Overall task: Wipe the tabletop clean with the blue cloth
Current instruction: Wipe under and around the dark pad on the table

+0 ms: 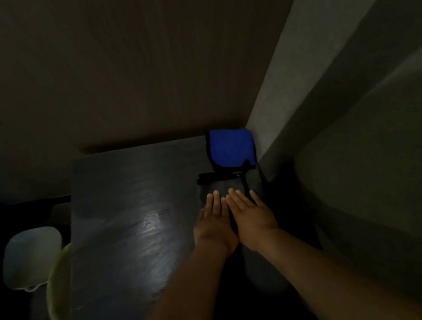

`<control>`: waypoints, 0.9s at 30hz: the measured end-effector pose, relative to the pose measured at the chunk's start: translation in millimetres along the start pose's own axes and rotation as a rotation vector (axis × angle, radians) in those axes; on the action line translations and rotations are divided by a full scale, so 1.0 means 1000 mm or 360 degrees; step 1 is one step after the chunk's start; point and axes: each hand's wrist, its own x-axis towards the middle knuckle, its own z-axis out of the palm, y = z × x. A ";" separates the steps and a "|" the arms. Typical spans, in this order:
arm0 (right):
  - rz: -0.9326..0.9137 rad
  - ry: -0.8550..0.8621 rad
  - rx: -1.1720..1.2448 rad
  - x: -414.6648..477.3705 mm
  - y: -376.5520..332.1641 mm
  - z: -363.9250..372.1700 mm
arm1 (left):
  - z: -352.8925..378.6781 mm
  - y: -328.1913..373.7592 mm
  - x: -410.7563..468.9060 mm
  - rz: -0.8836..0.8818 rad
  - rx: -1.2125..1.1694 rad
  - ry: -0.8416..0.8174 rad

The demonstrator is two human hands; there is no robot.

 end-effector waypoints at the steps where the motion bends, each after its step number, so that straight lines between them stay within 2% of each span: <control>1: 0.0012 -0.0010 -0.0015 -0.002 0.006 0.001 | 0.000 0.006 0.002 0.0006 0.0014 -0.0006; 5: 0.0073 -0.0056 -0.0088 -0.008 0.026 0.004 | -0.001 0.029 0.010 0.0052 0.0032 -0.0024; 11: 0.0114 -0.0045 -0.0002 -0.012 0.048 0.009 | -0.005 0.052 0.017 0.0090 0.0082 -0.0025; 19: 0.0112 -0.0005 0.0310 -0.014 0.046 0.011 | -0.005 0.045 0.014 0.0136 0.0036 -0.0008; 27: 0.0143 -0.0036 0.0424 -0.018 0.026 0.011 | -0.001 0.028 0.002 0.0189 0.0153 -0.0017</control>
